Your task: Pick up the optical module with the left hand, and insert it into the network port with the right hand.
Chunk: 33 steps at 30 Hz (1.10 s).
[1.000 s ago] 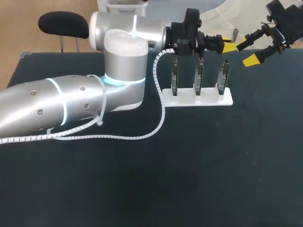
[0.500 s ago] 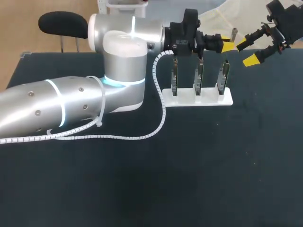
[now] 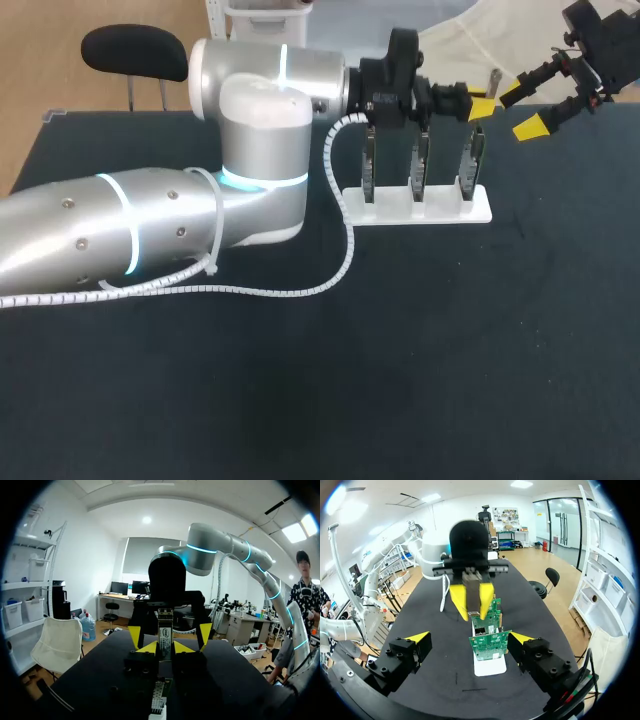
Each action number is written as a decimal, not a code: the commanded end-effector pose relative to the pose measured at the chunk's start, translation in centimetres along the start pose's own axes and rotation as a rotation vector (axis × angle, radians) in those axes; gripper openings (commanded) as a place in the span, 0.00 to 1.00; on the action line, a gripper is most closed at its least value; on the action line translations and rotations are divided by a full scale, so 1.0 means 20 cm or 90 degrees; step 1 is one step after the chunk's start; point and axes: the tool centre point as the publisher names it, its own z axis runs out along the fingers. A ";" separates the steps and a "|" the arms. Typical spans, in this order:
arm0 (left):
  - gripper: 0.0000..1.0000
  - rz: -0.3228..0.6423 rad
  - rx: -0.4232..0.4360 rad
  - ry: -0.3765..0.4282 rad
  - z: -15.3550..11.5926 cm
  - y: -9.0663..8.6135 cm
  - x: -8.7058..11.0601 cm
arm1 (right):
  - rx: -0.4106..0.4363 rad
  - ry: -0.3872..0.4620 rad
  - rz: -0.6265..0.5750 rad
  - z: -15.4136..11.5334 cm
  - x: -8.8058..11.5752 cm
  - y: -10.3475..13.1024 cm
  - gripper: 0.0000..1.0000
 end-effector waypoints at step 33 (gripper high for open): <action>0.00 0.026 -0.032 -0.003 -0.01 0.02 -0.05 | 0.002 0.000 0.000 0.00 0.00 0.01 1.00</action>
